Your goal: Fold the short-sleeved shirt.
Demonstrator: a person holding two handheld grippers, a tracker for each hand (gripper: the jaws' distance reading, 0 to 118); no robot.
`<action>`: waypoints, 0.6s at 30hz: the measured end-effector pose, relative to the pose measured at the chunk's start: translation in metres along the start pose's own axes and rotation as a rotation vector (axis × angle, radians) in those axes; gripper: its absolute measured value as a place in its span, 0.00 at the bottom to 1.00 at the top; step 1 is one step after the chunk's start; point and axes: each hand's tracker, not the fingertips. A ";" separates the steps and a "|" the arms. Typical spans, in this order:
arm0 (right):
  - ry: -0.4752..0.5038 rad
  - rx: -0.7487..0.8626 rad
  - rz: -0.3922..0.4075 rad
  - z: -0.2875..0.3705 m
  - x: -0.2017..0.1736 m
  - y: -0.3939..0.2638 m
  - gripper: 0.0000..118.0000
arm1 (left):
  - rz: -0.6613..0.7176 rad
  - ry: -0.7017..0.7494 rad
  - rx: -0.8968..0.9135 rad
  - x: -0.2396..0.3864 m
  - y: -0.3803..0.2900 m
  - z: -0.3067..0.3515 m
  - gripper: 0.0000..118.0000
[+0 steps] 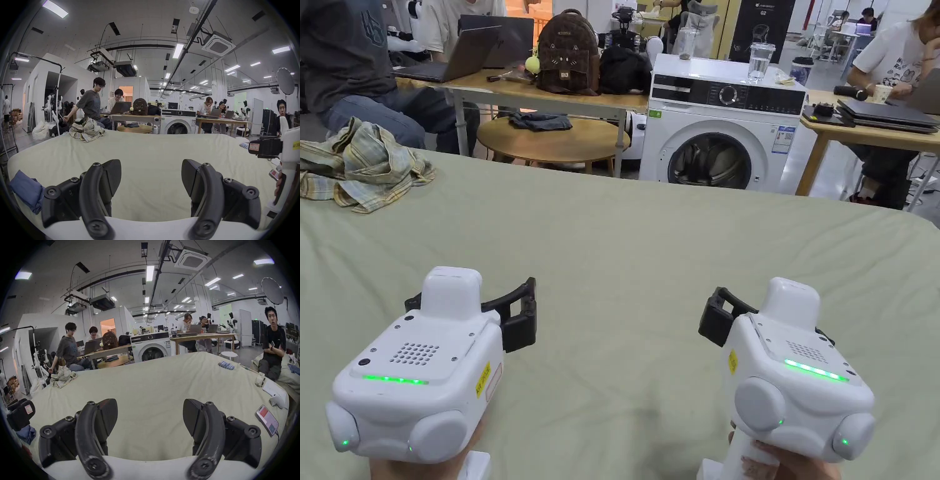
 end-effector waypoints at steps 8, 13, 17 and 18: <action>0.004 0.021 0.035 0.002 0.000 -0.001 0.72 | -0.007 0.021 -0.005 -0.001 -0.001 -0.001 0.65; 0.007 0.007 0.045 -0.001 0.000 0.000 0.72 | -0.020 0.066 0.014 0.001 -0.003 0.003 0.65; 0.022 -0.030 0.072 -0.002 -0.001 0.001 0.72 | -0.009 0.067 0.019 -0.001 -0.001 0.005 0.65; 0.021 -0.030 0.072 -0.002 -0.001 0.001 0.72 | -0.002 0.064 0.017 -0.002 0.000 0.004 0.65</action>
